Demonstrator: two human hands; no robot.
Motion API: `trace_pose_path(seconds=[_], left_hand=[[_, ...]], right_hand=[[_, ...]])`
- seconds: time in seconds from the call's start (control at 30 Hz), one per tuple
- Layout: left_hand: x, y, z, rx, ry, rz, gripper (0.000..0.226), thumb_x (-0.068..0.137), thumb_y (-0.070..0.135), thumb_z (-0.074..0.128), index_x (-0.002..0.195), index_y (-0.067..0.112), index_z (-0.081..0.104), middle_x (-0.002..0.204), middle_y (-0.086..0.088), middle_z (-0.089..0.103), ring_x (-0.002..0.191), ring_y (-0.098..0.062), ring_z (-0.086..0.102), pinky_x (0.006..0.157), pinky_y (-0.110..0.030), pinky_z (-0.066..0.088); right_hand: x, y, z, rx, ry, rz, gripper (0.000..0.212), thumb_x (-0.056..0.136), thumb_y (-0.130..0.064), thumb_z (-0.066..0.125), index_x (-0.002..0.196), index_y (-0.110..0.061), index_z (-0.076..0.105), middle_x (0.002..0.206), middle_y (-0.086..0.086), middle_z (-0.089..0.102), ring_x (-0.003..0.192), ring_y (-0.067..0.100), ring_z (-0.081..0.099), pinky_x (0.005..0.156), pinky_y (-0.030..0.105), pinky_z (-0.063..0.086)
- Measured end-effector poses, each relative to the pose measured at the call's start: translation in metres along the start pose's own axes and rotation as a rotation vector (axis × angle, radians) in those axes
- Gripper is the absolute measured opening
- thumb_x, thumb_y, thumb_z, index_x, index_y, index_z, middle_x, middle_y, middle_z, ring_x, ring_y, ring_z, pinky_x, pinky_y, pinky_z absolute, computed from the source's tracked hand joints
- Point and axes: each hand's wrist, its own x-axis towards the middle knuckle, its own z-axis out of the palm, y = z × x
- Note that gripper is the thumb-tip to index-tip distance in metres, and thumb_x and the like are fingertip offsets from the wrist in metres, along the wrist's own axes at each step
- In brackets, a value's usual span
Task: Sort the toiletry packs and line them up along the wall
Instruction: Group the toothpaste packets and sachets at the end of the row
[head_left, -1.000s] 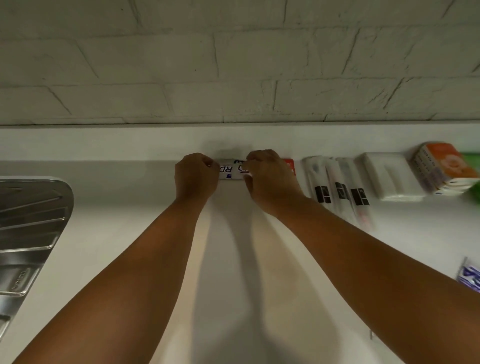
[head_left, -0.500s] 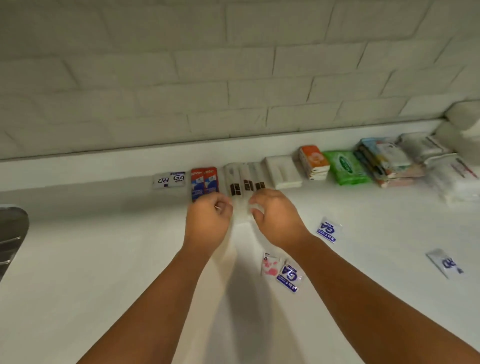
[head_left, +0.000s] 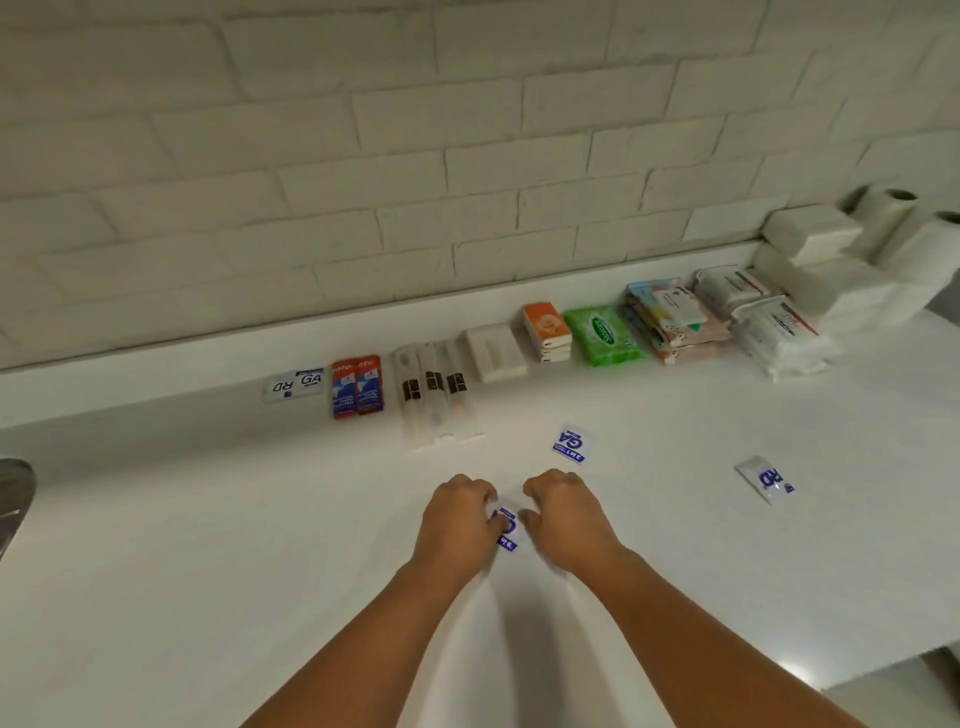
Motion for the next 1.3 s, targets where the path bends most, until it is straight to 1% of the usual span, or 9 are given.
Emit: trace_pose_path(seconds=[0.27, 0.47, 0.57, 0.7, 0.83, 0.9, 1.07, 1.2, 1.3], left_hand=[[-0.004, 0.004, 0.021, 0.187, -0.008, -0.028, 0.03, 0.088, 0.04, 0.067, 0.109, 0.019, 0.066, 0.109, -0.003, 0.056, 0.102, -0.02, 0.052, 0.081, -0.029, 0.047], [-0.004, 0.005, 0.019, 0.07, 0.03, -0.041, 0.018, 0.084, 0.03, 0.07, 0.1, 0.021, 0.066, 0.095, 0.001, 0.069, 0.093, -0.02, 0.058, 0.077, -0.031, 0.049], [-0.008, 0.003, 0.013, -0.123, 0.061, -0.074, 0.008, 0.085, 0.024, 0.073, 0.09, 0.023, 0.068, 0.077, 0.004, 0.071, 0.074, -0.018, 0.064, 0.072, -0.033, 0.053], [-0.011, -0.005, -0.008, -0.387, 0.179, -0.116, 0.014, 0.083, 0.015, 0.077, 0.08, 0.024, 0.067, 0.066, 0.007, 0.068, 0.063, -0.013, 0.068, 0.063, -0.031, 0.054], [-0.01, -0.021, -0.037, -0.499, 0.265, -0.147, 0.008, 0.085, 0.015, 0.077, 0.083, 0.021, 0.072, 0.063, 0.013, 0.067, 0.058, 0.002, 0.062, 0.057, -0.011, 0.043], [-0.008, -0.038, -0.054, -0.452, 0.311, -0.132, 0.006, 0.087, 0.02, 0.076, 0.089, 0.026, 0.076, 0.072, 0.016, 0.071, 0.065, 0.003, 0.063, 0.059, -0.007, 0.043], [0.004, -0.094, -0.098, -0.416, 0.366, -0.104, 0.011, 0.087, 0.018, 0.074, 0.091, 0.026, 0.079, 0.08, 0.018, 0.073, 0.072, 0.004, 0.066, 0.065, -0.007, 0.045], [0.028, -0.14, -0.128, -0.445, 0.38, -0.159, 0.009, 0.086, 0.015, 0.076, 0.086, 0.024, 0.079, 0.07, 0.018, 0.071, 0.062, 0.005, 0.062, 0.06, -0.007, 0.042], [0.056, -0.17, -0.15, -0.473, 0.385, -0.231, 0.011, 0.085, 0.014, 0.074, 0.079, 0.023, 0.076, 0.063, 0.013, 0.068, 0.058, -0.004, 0.059, 0.063, -0.023, 0.046]], right_hand=[[-0.002, 0.008, 0.013, -0.01, -0.009, -0.021, 0.038, 0.091, -0.034, 0.064, 0.126, -0.02, 0.06, 0.121, 0.004, 0.055, 0.116, 0.022, 0.047, 0.094, 0.029, 0.043], [0.01, 0.012, 0.011, 0.066, -0.052, 0.005, 0.025, 0.087, -0.03, 0.07, 0.109, -0.022, 0.064, 0.114, 0.0, 0.06, 0.11, 0.021, 0.05, 0.092, 0.029, 0.045], [0.015, 0.015, 0.009, 0.277, -0.053, 0.031, 0.021, 0.085, -0.022, 0.071, 0.104, -0.021, 0.061, 0.101, -0.002, 0.065, 0.097, 0.02, 0.059, 0.084, 0.029, 0.047], [0.021, 0.005, -0.004, 0.67, -0.054, 0.078, 0.014, 0.086, -0.017, 0.072, 0.099, -0.016, 0.066, 0.081, -0.003, 0.066, 0.073, 0.009, 0.059, 0.072, 0.019, 0.046], [0.037, -0.03, -0.012, 0.857, -0.053, 0.043, 0.003, 0.087, -0.013, 0.071, 0.088, -0.014, 0.068, 0.078, 0.0, 0.069, 0.067, 0.007, 0.062, 0.065, 0.021, 0.05], [0.049, -0.054, -0.012, 0.871, -0.045, 0.003, 0.004, 0.088, -0.014, 0.07, 0.087, -0.016, 0.068, 0.084, 0.004, 0.072, 0.074, 0.012, 0.068, 0.067, 0.026, 0.055], [0.083, -0.12, 0.0, 0.801, -0.038, -0.08, 0.004, 0.089, -0.013, 0.069, 0.089, -0.017, 0.066, 0.089, 0.004, 0.07, 0.076, 0.011, 0.069, 0.061, 0.016, 0.052], [0.12, -0.169, 0.021, 0.811, -0.015, -0.085, 0.009, 0.088, -0.011, 0.068, 0.095, -0.017, 0.065, 0.091, 0.009, 0.07, 0.078, 0.02, 0.069, 0.071, 0.031, 0.057], [0.155, -0.198, 0.037, 0.727, 0.012, -0.121, 0.007, 0.085, -0.019, 0.063, 0.087, -0.026, 0.062, 0.084, 0.007, 0.07, 0.076, 0.025, 0.068, 0.07, 0.037, 0.057]])
